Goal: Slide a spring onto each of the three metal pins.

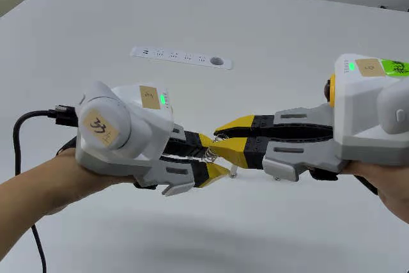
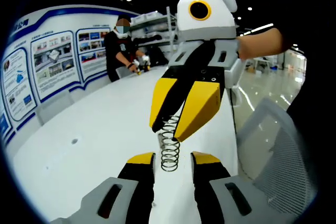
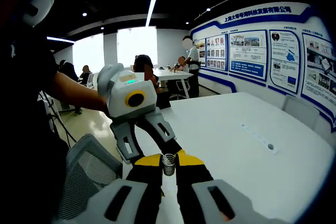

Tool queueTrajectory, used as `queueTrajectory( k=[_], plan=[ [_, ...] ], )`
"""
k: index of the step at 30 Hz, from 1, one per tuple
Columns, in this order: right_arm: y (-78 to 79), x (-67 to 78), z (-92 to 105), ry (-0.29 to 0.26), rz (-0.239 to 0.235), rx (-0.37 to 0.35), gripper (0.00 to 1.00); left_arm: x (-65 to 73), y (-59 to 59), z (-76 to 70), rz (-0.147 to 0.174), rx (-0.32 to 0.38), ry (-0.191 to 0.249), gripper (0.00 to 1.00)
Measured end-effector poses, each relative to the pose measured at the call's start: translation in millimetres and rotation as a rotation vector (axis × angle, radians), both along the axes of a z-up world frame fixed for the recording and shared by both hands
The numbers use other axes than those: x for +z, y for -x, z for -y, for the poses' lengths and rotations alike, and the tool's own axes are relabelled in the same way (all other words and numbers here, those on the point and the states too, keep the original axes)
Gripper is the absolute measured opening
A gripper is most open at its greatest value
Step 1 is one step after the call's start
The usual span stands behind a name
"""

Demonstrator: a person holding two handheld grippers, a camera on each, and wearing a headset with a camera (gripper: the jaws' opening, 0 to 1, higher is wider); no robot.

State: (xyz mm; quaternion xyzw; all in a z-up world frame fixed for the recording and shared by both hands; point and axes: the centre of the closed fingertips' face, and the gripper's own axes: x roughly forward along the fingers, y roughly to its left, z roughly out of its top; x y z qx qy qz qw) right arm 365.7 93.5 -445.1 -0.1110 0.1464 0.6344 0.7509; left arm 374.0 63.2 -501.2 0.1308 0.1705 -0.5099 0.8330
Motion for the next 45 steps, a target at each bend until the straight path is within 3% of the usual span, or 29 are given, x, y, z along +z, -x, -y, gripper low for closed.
queueTrajectory(
  k=[2, 4, 8, 13, 17, 20, 22, 24, 27, 39, 45],
  plan=[
    [-6.6, 3.8, 4.1, -0.01, 0.001, -0.019, 0.1, -1.8, -2.1, -4.5, 0.011, 0.013, -0.008, 0.37],
    [-16.3, 6.6, 9.6, -0.01, 0.01, -0.048, 0.1, -5.5, -2.9, -10.7, 0.006, 0.02, -0.023, 0.36],
    [-39.5, 5.0, 21.6, 0.01, 0.029, -0.111, 0.1, -6.3, -3.4, -20.1, -0.007, 0.04, -0.01, 0.4],
    [-76.1, -15.3, 40.1, 0.083, 0.046, -0.246, 0.1, -8.2, -3.1, -30.5, -0.027, 0.067, 0.001, 0.56],
    [-93.0, -45.5, 47.2, 0.12, -0.006, -0.312, 0.1, -9.6, -3.9, -35.3, -0.024, 0.089, -0.004, 0.62],
    [-95.4, -65.2, 45.8, 0.14, -0.035, -0.313, 0.1, -9.4, -5.1, -37.4, -0.016, 0.105, -0.007, 0.69],
    [-97.7, -82.0, 46.9, 0.184, -0.04, -0.321, 0.1, -10.9, -4.7, -38.3, -0.022, 0.112, -0.007, 0.7],
    [-98.5, -93.6, 43.7, 0.186, -0.059, -0.322, 0.1, -15.0, -2.0, -37.7, -0.046, 0.11, -0.007, 0.74],
    [-100.5, -104.8, 41.7, 0.202, -0.07, -0.329, 0.1, -23.4, 0.5, -39.3, -0.048, 0.106, -0.034, 0.78],
    [-97.2, -125.9, 40.3, 0.258, -0.115, -0.307, 0.11, -33.6, 1.7, -46.7, -0.094, 0.134, -0.023, 0.77],
    [-94.5, -136.3, 37.5, 0.291, -0.099, -0.293, 0.11, -35.5, 1.5, -48.9, -0.099, 0.145, -0.023, 0.77]
  ],
)
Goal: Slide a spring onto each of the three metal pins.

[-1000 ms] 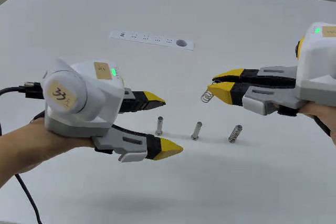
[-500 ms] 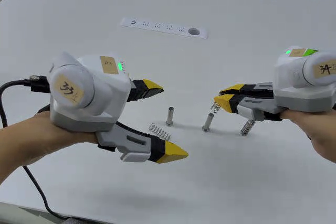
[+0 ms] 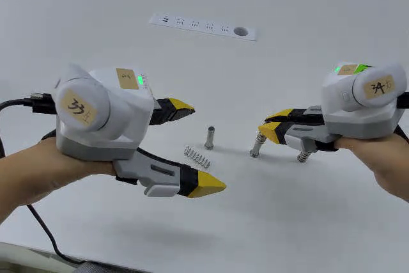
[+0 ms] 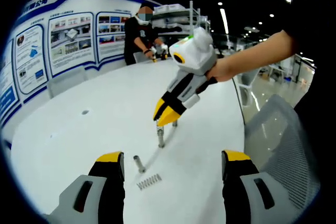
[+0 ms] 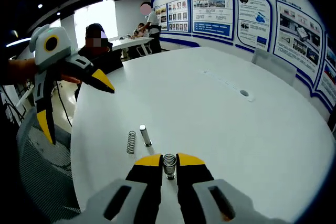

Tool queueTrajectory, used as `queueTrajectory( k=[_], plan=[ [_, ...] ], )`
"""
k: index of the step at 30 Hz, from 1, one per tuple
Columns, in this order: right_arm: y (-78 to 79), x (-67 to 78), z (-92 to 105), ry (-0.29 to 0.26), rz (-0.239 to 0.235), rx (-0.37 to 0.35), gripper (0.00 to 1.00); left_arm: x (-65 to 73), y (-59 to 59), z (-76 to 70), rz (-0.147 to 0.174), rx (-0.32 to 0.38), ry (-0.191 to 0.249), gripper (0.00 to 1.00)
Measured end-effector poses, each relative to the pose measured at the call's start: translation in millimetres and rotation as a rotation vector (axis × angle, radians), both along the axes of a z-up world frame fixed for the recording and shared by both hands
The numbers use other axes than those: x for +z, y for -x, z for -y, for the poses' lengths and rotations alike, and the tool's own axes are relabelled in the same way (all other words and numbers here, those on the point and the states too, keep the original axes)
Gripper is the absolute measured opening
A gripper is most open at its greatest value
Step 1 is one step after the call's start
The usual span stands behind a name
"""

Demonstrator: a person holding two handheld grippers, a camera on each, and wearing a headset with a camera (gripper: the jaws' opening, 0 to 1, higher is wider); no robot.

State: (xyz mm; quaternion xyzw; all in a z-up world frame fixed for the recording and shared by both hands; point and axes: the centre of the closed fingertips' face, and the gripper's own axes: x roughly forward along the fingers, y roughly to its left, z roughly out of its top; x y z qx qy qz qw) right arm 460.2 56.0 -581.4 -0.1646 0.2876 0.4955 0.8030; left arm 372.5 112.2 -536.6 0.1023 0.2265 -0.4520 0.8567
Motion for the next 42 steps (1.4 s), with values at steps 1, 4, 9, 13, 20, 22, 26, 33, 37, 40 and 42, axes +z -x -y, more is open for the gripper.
queueTrajectory(
  k=[1, 4, 9, 13, 20, 22, 26, 33, 37, 40, 42],
  plan=[
    [-0.2, -1.9, -0.5, 0.003, 0.0, 0.001, 0.11, -0.2, 0.4, -0.2, -0.001, 0.001, 0.0, 0.77],
    [1.2, -13.0, 0.9, 0.045, 0.019, 0.024, 0.11, 0.5, 4.5, -0.2, -0.015, -0.004, 0.004, 0.78],
    [-0.8, -21.3, 2.5, 0.045, 0.016, 0.025, 0.11, 3.0, 6.5, -1.4, -0.025, 0.005, 0.017, 0.8],
    [-0.2, -25.9, 2.3, 0.045, 0.004, 0.02, 0.11, 2.1, 4.8, -5.1, -0.032, 0.023, 0.016, 0.8],
    [2.6, -36.1, 2.3, 0.085, 0.021, 0.061, 0.11, 2.9, 6.7, -6.3, -0.042, 0.036, 0.022, 0.8],
    [2.9, -38.8, 2.0, 0.092, 0.024, 0.065, 0.11, 3.6, 6.5, -6.4, -0.04, 0.04, 0.021, 0.8],
    [3.8, -41.2, 2.3, 0.116, 0.035, 0.078, 0.11, 4.9, 6.9, -7.2, -0.033, 0.042, 0.011, 0.8],
    [4.2, -27.4, -1.4, 0.065, 0.056, 0.054, 0.17, 5.1, 7.3, -11.4, -0.022, 0.037, -0.002, 0.8],
    [6.2, -1.5, -5.7, 0.011, 0.114, 0.031, 0.17, 7.2, 9.3, -11.4, -0.014, 0.038, 0.003, 0.81],
    [10.1, 8.3, -6.7, 0.005, 0.138, 0.028, 0.17, 9.4, 8.6, -11.3, -0.007, 0.043, 0.005, 0.81],
    [16.3, 13.3, -11.2, -0.024, 0.134, 0.037, 0.17, 11.2, 8.4, -11.5, -0.002, 0.042, 0.008, 0.81]
  ],
)
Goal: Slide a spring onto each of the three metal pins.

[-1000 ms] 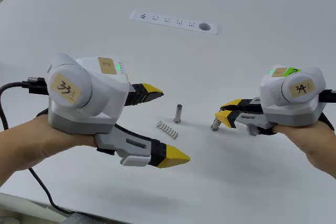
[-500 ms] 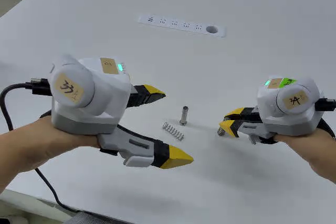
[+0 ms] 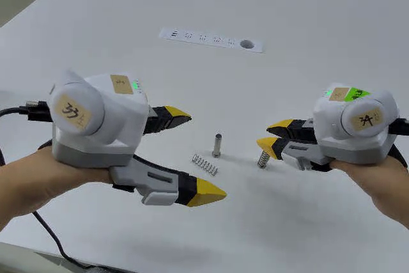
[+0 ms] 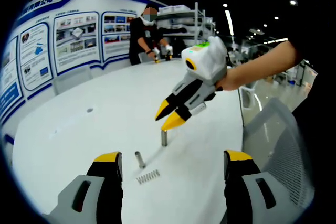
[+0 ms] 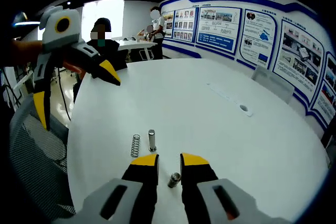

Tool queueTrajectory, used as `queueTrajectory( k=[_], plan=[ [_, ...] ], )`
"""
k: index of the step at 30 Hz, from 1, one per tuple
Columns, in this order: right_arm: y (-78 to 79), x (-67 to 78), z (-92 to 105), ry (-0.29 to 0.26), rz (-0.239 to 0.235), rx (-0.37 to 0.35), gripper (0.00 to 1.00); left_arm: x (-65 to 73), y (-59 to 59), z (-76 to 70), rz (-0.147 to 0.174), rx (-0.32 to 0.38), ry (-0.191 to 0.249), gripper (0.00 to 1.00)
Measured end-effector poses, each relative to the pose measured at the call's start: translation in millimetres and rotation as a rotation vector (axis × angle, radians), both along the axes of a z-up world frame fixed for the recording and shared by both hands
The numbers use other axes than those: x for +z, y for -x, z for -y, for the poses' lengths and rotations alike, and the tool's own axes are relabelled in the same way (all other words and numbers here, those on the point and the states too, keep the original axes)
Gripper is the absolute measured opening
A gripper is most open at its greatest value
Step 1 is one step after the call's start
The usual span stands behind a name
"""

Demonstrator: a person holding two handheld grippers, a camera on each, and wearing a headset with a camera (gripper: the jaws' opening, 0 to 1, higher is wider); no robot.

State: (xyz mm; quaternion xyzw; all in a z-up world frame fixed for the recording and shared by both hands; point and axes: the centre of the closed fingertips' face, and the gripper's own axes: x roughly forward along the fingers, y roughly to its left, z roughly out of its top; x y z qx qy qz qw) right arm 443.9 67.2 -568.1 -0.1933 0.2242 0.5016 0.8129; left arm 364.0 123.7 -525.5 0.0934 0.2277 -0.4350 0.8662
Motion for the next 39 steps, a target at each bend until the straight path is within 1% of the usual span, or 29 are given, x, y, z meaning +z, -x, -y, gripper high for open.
queueTrajectory(
  k=[2, 3, 5, 6, 7, 8, 9, 11, 12, 14, 15, 16, 17, 18, 21, 23, 26, 29, 30, 31, 32, 33, 34, 35, 36, 37, 39],
  plan=[
    [8.4, 1.0, -4.9, -0.002, 0.002, 0.013, 0.17, -0.1, 0.3, -1.5, 0.002, 0.0, -0.005, 0.81],
    [11.4, -1.1, -6.8, 0.004, -0.002, 0.023, 0.17, -0.3, 0.7, -2.1, 0.003, -0.003, -0.008, 0.81],
    [21.2, -9.6, -12.6, 0.019, -0.039, 0.035, 0.17, -1.2, 1.6, -3.3, 0.004, -0.011, -0.011, 0.81],
    [24.0, -12.9, -15.5, 0.028, -0.046, 0.039, 0.17, -2.0, 1.5, -3.9, 0.003, -0.012, -0.011, 0.81],
    [26.9, -17.6, -20.8, 0.05, -0.042, 0.055, 0.17, -3.5, 1.0, -5.3, 0.003, -0.012, -0.014, 0.81],
    [28.5, -20.9, -24.3, 0.062, -0.046, 0.062, 0.17, -4.5, 0.3, -6.3, 0.002, -0.01, -0.015, 0.81],
    [29.7, -24.4, -28.3, 0.066, -0.064, 0.057, 0.17, -5.8, -0.3, -7.5, 0.0, -0.007, -0.015, 0.82],
    [33.5, -30.9, -39.4, 0.056, -0.101, 0.065, 0.17, -8.2, 0.0, -9.5, -0.006, -0.005, -0.021, 0.82],
    [34.5, -36.3, -45.0, 0.063, -0.116, 0.068, 0.17, -9.4, 0.2, -11.3, -0.005, -0.003, -0.029, 0.83],
    [36.7, -46.3, -52.5, 0.085, -0.13, 0.075, 0.17, -11.4, 1.2, -14.3, -0.004, -0.004, -0.033, 0.83],
    [35.9, -49.8, -54.3, 0.09, -0.133, 0.062, 0.17, -12.0, 1.3, -15.1, -0.003, -0.005, -0.029, 0.83],
    [35.9, -53.4, -55.3, 0.096, -0.144, 0.048, 0.17, -12.1, 1.1, -14.7, -0.004, -0.006, -0.016, 0.83],
    [36.9, -59.3, -55.8, 0.108, -0.162, 0.029, 0.17, -13.3, 1.0, -14.2, -0.021, -0.004, 0.004, 0.83],
    [36.0, -62.7, -55.6, 0.12, -0.161, 0.02, 0.17, -14.4, 0.3, -14.7, -0.027, -0.001, 0.006, 0.83],
    [36.7, -72.1, -57.3, 0.14, -0.174, 0.024, 0.17, -15.6, -0.3, -15.7, -0.023, -0.005, -0.009, 0.83],
    [35.3, -76.6, -57.3, 0.16, -0.171, 0.024, 0.17, -16.2, 0.2, -16.8, -0.029, -0.012, -0.004, 0.83],
    [31.5, -78.1, -59.8, 0.136, -0.198, -0.001, 0.18, -19.2, -1.3, -20.0, -0.035, -0.016, -0.007, 0.83],
    [26.4, -83.5, -61.2, 0.143, -0.2, -0.01, 0.18, -21.7, -2.7, -22.2, -0.042, -0.017, -0.009, 0.83],
    [26.0, -87.1, -62.3, 0.145, -0.217, -0.014, 0.18, -22.5, -3.2, -22.9, -0.044, -0.016, -0.01, 0.83],
    [25.7, -88.7, -63.2, 0.145, -0.223, -0.015, 0.18, -23.2, -3.5, -23.5, -0.045, -0.016, -0.013, 0.83],
    [26.0, -90.4, -65.1, 0.137, -0.246, -0.023, 0.18, -24.5, -4.2, -24.6, -0.045, -0.017, -0.02, 0.83],
    [25.7, -90.5, -67.2, 0.126, -0.254, -0.026, 0.18, -25.4, -4.7, -25.4, -0.046, -0.018, -0.023, 0.83],
    [26.6, -90.5, -70.9, 0.118, -0.255, -0.015, 0.18, -26.7, -5.5, -26.3, -0.048, -0.02, -0.025, 0.83],
    [28.3, -91.4, -72.2, 0.123, -0.251, -0.009, 0.18, -27.0, -6.3, -26.9, -0.048, -0.016, -0.024, 0.83],
    [29.0, -94.6, -71.6, 0.146, -0.247, -0.002, 0.18, -26.8, -6.6, -27.1, -0.048, -0.013, -0.021, 0.83],
    [28.3, -99.8, -68.2, 0.188, -0.231, -0.004, 0.18, -25.8, -6.8, -26.3, -0.048, -0.011, -0.011, 0.83],
    [28.6, -98.3, -70.3, 0.181, -0.209, 0.017, 0.17, -25.9, -7.1, -25.6, -0.044, -0.012, -0.011, 0.83]
  ],
)
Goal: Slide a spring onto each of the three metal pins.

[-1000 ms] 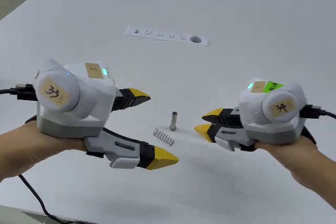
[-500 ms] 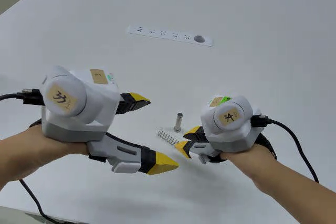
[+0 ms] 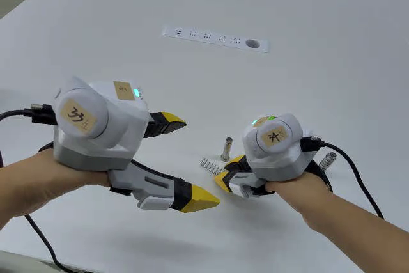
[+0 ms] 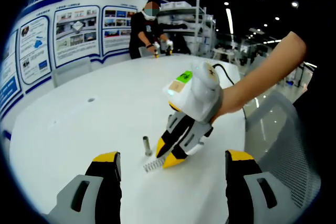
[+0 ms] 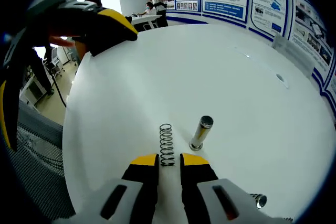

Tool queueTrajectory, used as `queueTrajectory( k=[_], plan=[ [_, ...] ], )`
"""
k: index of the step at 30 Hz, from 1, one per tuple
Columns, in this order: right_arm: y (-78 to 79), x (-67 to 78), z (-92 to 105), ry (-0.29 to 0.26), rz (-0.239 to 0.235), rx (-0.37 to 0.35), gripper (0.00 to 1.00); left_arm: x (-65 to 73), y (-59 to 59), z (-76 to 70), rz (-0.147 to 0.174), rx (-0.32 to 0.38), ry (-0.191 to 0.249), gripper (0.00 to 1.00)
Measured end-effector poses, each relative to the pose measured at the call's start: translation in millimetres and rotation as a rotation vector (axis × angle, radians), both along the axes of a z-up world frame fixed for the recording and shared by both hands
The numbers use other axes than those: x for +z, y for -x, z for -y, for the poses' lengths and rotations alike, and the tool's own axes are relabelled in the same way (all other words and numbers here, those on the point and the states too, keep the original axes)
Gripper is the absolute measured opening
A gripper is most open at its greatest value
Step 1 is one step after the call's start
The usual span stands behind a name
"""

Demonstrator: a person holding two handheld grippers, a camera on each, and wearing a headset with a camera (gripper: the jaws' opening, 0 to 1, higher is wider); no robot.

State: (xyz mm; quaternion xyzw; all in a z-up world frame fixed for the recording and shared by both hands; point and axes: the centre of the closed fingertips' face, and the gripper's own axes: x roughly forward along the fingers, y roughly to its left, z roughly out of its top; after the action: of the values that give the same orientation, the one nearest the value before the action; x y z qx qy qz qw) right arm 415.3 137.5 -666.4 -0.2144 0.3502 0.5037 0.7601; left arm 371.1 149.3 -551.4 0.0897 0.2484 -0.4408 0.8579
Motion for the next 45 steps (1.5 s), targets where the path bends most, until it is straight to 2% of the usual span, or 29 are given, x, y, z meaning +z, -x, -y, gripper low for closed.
queueTrajectory(
  k=[2, 4, 7, 10, 12, 14, 19, 21, 23, 24, 25, 27, 28, 29, 31, 33, 35, 36, 38, 40, 43, 44, 45],
  plan=[
    [-1.0, 0.4, 0.7, 0.001, -0.007, -0.014, 0.15, -2.2, -0.1, 1.1, -0.003, -0.007, -0.007, 0.83],
    [0.1, 0.7, 0.2, 0.006, 0.017, 0.021, 0.12, -5.5, -0.1, 2.4, -0.005, -0.015, -0.018, 0.83],
    [3.1, 1.0, 1.0, 0.014, 0.014, 0.03, 0.11, -7.4, 0.9, 4.1, -0.008, -0.023, -0.022, 0.82],
    [10.7, 0.9, 9.0, 0.036, -0.012, 0.033, 0.11, -12.4, 5.7, 7.6, -0.03, -0.057, -0.035, 0.81],
    [16.5, 8.0, 17.6, 0.028, -0.016, 0.043, 0.11, -15.0, 8.8, 10.7, -0.041, -0.084, -0.044, 0.8],
    [21.9, 20.7, 24.0, 0.001, -0.02, 0.053, 0.1, -16.8, 8.4, 13.1, -0.03, -0.096, -0.056, 0.8],
    [44.3, 60.8, 31.6, -0.053, 0.013, 0.162, 0.11, -18.2, 10.4, 23.5, -0.004, -0.136, -0.077, 0.75],
    [55.9, 77.4, 37.1, -0.06, 0.002, 0.187, 0.11, -16.5, 14.7, 32.2, 0.008, -0.172, -0.065, 0.73],
    [66.0, 97.5, 36.5, -0.119, -0.04, 0.187, 0.11, -14.5, 17.8, 39.4, 0.011, -0.196, -0.053, 0.71],
    [68.5, 103.3, 38.7, -0.12, -0.049, 0.192, 0.11, -12.9, 18.7, 42.2, 0.022, -0.208, -0.05, 0.7],
    [71.6, 110.8, 40.6, -0.117, -0.026, 0.211, 0.11, -9.7, 19.3, 46.0, 0.034, -0.218, -0.038, 0.69],
    [76.7, 113.8, 45.1, -0.081, -0.017, 0.251, 0.11, -4.4, 21.3, 51.9, 0.04, -0.234, -0.01, 0.64],
    [77.2, 115.0, 47.6, -0.054, 0.01, 0.275, 0.11, -0.7, 23.6, 56.3, 0.043, -0.249, 0.01, 0.59],
    [78.8, 116.0, 48.3, -0.046, 0.013, 0.279, 0.11, 0.9, 24.9, 58.3, 0.046, -0.259, 0.015, 0.54],
    [83.8, 118.3, 47.2, -0.039, 0.007, 0.291, 0.11, 2.7, 29.7, 63.3, 0.053, -0.286, 0.016, 0.41],
    [86.7, 122.4, 43.7, -0.053, 0.007, 0.299, 0.11, 2.2, 33.2, 66.9, 0.055, -0.301, 0.014, 0.34],
    [87.5, 123.9, 41.9, -0.055, 0.011, 0.302, 0.11, 1.5, 34.6, 67.9, 0.059, -0.306, 0.012, 0.31],
    [87.0, 122.4, 42.6, -0.039, 0.023, 0.309, 0.11, 0.3, 34.7, 67.2, 0.061, -0.307, 0.004, 0.3],
    [84.4, 117.7, 48.4, 0.03, 0.07, 0.342, 0.11, -1.9, 35.1, 65.3, 0.058, -0.31, -0.008, 0.27],
    [86.6, 115.7, 49.8, 0.052, 0.079, 0.363, 0.11, -2.5, 35.9, 64.4, 0.054, -0.312, -0.01, 0.24],
    [89.7, 116.6, 48.1, 0.05, 0.069, 0.361, 0.11, 2.2, 35.7, 68.2, 0.039, -0.306, 0.032, 0.23],
    [90.5, 117.6, 47.0, 0.042, 0.065, 0.36, 0.11, 1.1, 35.4, 68.5, 0.041, -0.309, 0.024, 0.22],
    [91.1, 118.2, 46.1, 0.042, 0.067, 0.364, 0.11, -2.3, 35.0, 68.2, 0.048, -0.319, -0.001, 0.2]
  ],
)
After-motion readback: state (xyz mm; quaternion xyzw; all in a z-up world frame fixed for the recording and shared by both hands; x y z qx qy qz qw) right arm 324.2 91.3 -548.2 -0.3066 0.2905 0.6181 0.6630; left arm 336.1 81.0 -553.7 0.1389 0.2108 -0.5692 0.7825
